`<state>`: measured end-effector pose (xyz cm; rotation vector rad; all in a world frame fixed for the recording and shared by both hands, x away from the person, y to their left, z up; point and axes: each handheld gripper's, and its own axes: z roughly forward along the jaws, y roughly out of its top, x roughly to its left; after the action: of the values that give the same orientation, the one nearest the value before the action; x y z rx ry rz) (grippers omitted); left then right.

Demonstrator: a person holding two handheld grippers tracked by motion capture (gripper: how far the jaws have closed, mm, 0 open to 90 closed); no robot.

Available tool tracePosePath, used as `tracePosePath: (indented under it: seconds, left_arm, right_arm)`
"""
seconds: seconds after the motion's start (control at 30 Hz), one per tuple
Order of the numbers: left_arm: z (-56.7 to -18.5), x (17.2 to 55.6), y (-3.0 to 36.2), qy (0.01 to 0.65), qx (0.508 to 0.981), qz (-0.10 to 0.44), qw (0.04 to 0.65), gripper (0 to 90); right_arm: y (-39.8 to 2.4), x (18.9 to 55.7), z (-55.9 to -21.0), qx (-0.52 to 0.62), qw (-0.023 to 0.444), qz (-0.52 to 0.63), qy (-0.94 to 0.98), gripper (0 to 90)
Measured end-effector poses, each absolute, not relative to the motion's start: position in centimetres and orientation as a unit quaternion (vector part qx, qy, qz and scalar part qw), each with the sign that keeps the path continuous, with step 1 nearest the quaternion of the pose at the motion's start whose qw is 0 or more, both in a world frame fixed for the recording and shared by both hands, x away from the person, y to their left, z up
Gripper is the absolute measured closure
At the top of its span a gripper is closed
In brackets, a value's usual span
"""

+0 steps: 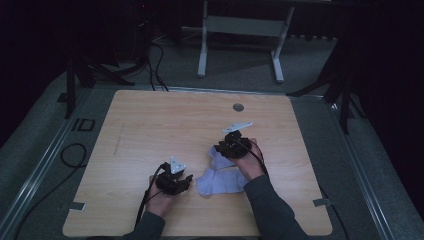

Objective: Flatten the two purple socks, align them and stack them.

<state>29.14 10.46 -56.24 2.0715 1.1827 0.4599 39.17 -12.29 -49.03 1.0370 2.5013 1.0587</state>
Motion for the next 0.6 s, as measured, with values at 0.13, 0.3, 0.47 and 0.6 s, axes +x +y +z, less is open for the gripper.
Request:
tracePosePath:
  seconds: [0.13, 0.3, 0.47, 0.6]
  left_arm:
    - [-56.2, 29.1, 10.5, 0.457, 0.799, 0.177, 0.349, 58.7]
    - [-56.2, 29.1, 10.5, 0.456, 0.799, 0.177, 0.349, 58.7]
    - [-56.2, 29.1, 10.5, 0.456, 0.799, 0.178, 0.348, 58.7]
    - [-56.2, 29.1, 10.5, 0.456, 0.8, 0.178, 0.347, 59.1]
  right_arm:
    - [-12.6, 39.2, -48.9, 0.354, 0.124, 0.363, 0.853, 70.5]
    - [-13.7, 40.1, -49.7, 0.37, 0.153, 0.327, 0.856, 78.2]
    - [-15.1, 41.3, -51.7, 0.391, 0.168, 0.282, 0.86, 84.3]
    - [-16.1, 42.2, -53.1, 0.405, 0.164, 0.263, 0.86, 84.5]
